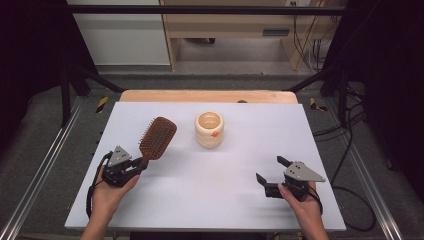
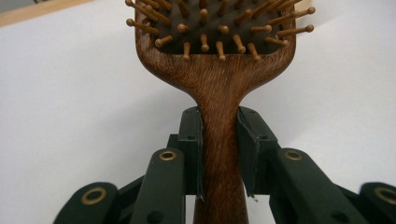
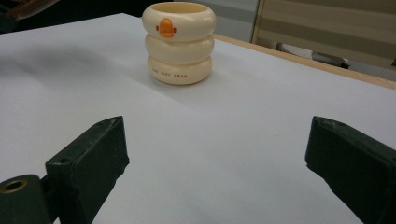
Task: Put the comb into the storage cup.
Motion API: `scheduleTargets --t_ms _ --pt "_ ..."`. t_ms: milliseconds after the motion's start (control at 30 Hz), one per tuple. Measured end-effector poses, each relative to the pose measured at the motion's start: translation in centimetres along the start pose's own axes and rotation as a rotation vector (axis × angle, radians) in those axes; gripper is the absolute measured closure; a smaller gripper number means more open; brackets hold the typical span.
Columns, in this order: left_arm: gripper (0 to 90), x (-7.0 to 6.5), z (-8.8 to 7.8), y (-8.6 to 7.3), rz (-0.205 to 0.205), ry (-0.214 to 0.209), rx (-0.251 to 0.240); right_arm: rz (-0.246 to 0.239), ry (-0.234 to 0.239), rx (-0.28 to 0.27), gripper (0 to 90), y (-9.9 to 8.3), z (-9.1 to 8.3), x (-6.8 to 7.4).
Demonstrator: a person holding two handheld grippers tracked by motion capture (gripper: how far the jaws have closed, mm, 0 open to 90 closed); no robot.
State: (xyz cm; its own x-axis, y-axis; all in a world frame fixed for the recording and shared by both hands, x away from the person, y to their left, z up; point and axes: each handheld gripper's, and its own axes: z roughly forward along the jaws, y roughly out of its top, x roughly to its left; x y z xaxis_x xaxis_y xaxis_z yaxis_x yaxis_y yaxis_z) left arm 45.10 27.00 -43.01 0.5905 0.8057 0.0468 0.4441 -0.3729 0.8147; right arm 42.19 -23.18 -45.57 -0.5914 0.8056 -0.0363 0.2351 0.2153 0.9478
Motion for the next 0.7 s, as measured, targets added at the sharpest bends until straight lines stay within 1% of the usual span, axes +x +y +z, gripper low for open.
scheduleTargets --t_ms 33,67,133,167,200,233,267,300,333,367,400,433,467,533,633,667,700 --pt "72.4 -0.4 -0.1 0.2 0.021 0.008 -0.011 0.010 -0.004 -0.008 6.0 0.0 -0.1 -0.2" --pt "72.4 -0.6 -0.2 0.3 0.027 0.011 -0.019 0.016 -0.004 -0.010 6.1 0.0 -0.2 -0.2" --pt "72.4 -0.8 -0.1 0.4 0.029 0.009 -0.028 0.027 -0.004 -0.014 6.1 0.0 -0.2 -0.2" --pt "72.4 -1.1 -0.1 0.5 0.031 0.008 -0.047 0.037 -0.001 -0.015 6.1 0.1 -0.2 -0.2" --pt "72.4 -1.1 -0.1 0.5 0.031 0.008 -0.047 0.037 -0.001 -0.015 6.1 0.1 -0.2 -0.2" --pt "72.4 -1.3 -0.1 0.5 0.040 0.014 -0.058 0.056 0.003 -0.026 6.2 0.2 -0.3 -0.1" --pt "72.4 -1.5 -0.2 0.5 0.041 0.017 -0.069 0.065 0.003 -0.025 6.4 0.3 -0.3 0.0" --pt "72.4 -1.5 -0.2 0.5 0.041 0.017 -0.069 0.065 0.003 -0.025 6.4 0.3 -0.3 0.0" --pt "72.4 -1.6 -0.2 0.5 0.044 0.021 -0.083 0.072 0.002 -0.020 6.4 0.3 -0.3 0.1" --pt "72.4 -1.8 -0.3 0.6 0.045 0.037 -0.107 0.091 0.014 -0.024 6.4 0.4 -0.3 0.2" --pt "72.4 -1.9 -0.4 0.6 0.040 0.040 -0.123 0.098 0.017 -0.027 6.4 0.5 -0.2 0.3" --pt "72.4 -1.9 -0.4 0.6 0.040 0.040 -0.123 0.098 0.017 -0.027 6.4 0.5 -0.2 0.3" --pt "72.4 -2.1 -0.5 0.7 0.030 0.038 -0.144 0.115 0.022 -0.044 5.9 1.0 0.0 0.9" --pt "72.4 -2.2 -0.5 0.7 0.035 0.040 -0.157 0.112 0.031 -0.047 5.6 1.4 0.3 1.5" --pt "72.4 -2.3 -0.5 0.7 0.040 0.029 -0.156 0.099 0.050 -0.049 4.5 2.2 0.9 2.6" --pt "72.4 -2.3 -0.5 0.6 0.037 0.020 -0.155 0.102 0.055 -0.049 4.4 2.4 1.1 2.9" --pt "72.4 -2.3 -0.5 0.6 0.037 0.020 -0.155 0.102 0.055 -0.049 4.4 2.4 1.1 2.9"
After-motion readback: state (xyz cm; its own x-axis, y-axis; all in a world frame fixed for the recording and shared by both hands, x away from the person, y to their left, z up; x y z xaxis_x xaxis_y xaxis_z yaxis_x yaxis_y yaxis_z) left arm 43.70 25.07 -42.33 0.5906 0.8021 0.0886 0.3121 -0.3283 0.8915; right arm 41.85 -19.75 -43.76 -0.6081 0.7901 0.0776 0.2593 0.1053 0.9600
